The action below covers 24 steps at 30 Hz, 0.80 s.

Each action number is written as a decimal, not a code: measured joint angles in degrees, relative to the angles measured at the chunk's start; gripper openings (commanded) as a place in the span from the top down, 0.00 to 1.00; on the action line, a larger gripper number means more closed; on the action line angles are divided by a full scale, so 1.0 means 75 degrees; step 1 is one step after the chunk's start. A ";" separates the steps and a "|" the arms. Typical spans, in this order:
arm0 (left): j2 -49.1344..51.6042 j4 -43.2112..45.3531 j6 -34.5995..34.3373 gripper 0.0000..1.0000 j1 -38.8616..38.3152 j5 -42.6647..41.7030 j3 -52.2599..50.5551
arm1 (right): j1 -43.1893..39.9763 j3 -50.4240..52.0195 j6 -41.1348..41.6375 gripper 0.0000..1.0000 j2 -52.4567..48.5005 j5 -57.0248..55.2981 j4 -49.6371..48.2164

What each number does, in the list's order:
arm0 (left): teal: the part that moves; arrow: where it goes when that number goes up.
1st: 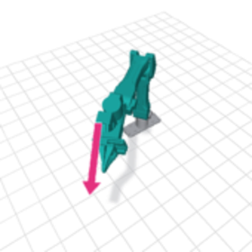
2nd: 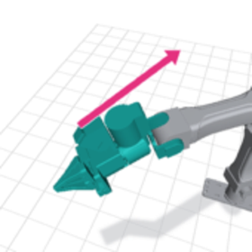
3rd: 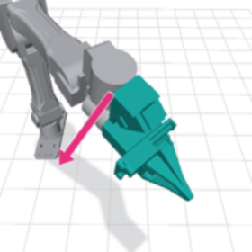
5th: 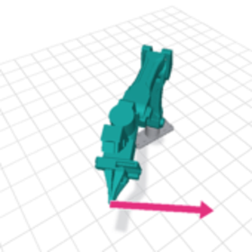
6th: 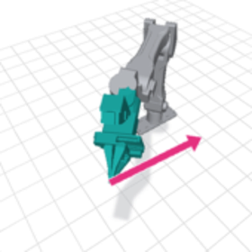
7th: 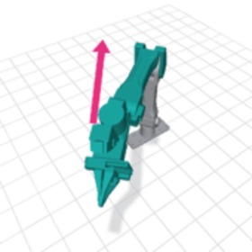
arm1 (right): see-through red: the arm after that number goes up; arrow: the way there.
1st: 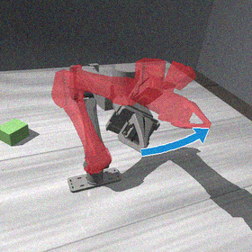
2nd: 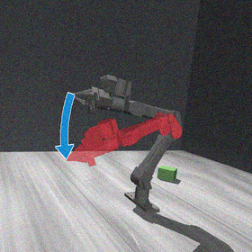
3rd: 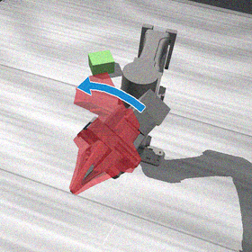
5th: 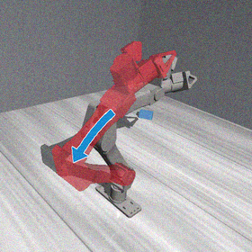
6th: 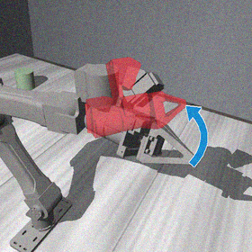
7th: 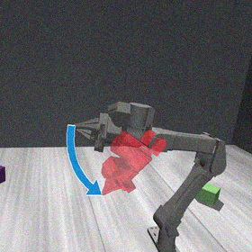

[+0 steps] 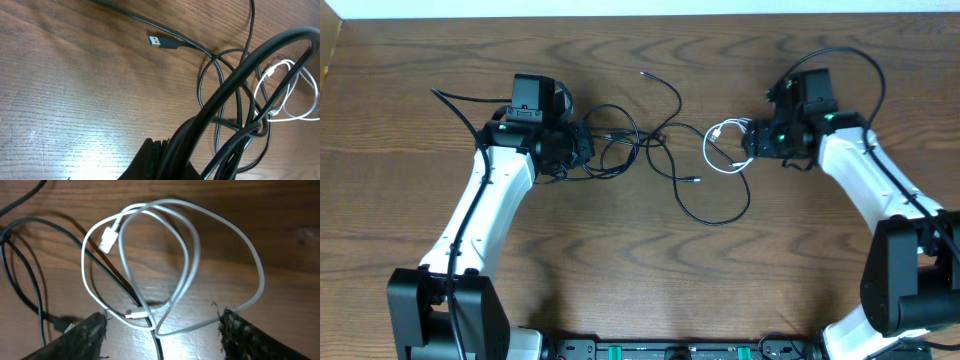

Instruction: Untangle cables

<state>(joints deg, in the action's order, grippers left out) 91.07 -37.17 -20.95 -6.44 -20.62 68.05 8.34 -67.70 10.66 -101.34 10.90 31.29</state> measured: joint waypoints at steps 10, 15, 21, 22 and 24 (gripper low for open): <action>0.0125 -0.0003 0.0000 0.92 0.0000 0.0000 0.0000 | 0.0428 0.0117 0.0586 0.41 -0.0775 -0.0388 -0.0734; 0.0140 -0.0003 0.0003 0.92 0.0000 0.0000 0.0000 | 0.0423 0.0152 0.0734 0.43 -0.0874 -0.0466 -0.1023; 0.0143 -0.0006 0.0003 0.92 0.0000 0.0000 0.0000 | 0.0425 0.0152 0.0784 0.47 -0.0973 -0.0641 -0.1274; 0.0143 -0.0003 0.0003 0.92 0.0000 0.0000 0.0000 | 0.0434 0.0152 0.0793 0.47 -0.1005 -0.0664 -0.1338; 0.0143 -0.0003 0.0003 0.92 0.0000 0.0000 0.0000 | 0.0475 0.0152 0.0880 0.46 -0.1072 -0.0694 -0.1478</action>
<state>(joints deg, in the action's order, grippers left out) 92.14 -37.19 -20.93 -6.44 -20.62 68.05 11.90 -66.57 17.26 -109.38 5.69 20.21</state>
